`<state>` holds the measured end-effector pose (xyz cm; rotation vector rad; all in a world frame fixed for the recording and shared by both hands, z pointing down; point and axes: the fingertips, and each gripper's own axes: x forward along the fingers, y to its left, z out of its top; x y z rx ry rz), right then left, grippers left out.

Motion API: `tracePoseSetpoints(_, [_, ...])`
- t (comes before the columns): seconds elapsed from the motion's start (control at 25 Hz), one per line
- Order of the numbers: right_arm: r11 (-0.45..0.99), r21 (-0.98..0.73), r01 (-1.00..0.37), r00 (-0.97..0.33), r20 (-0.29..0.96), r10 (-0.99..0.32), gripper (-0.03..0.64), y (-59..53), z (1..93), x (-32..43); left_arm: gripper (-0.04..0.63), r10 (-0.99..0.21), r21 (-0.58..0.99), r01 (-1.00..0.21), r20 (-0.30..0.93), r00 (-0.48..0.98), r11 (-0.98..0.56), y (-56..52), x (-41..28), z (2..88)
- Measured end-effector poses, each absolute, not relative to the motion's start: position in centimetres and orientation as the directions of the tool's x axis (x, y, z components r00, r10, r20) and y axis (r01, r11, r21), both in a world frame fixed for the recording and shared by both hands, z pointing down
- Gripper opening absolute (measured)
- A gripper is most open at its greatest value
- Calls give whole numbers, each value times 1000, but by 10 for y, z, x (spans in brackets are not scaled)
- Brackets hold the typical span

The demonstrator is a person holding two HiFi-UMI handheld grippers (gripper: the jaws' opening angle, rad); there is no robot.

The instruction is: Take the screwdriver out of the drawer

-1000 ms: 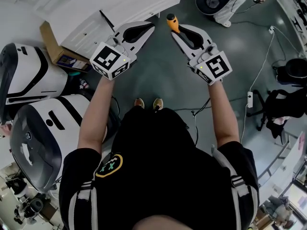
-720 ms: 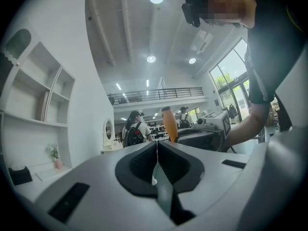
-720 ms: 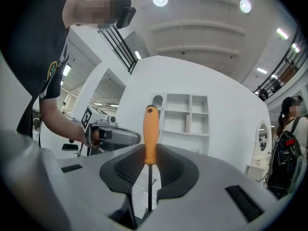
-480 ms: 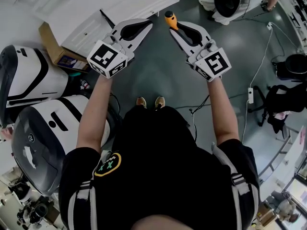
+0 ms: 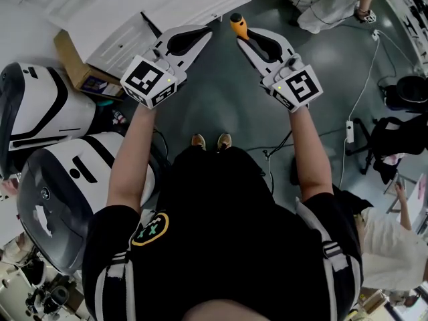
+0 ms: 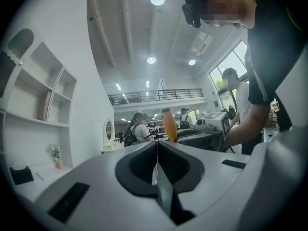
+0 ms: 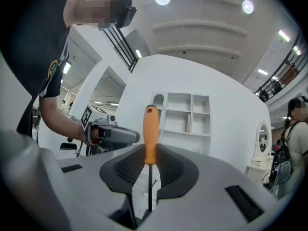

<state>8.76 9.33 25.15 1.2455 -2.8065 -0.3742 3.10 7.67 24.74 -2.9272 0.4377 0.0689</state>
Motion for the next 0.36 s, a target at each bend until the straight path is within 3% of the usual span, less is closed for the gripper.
tracePoseSetpoints(0.36, [655,249,-714,-684,-46,-728,87,87,251,76,21,-291,-172,-301,-81,953,-938,69,21,246])
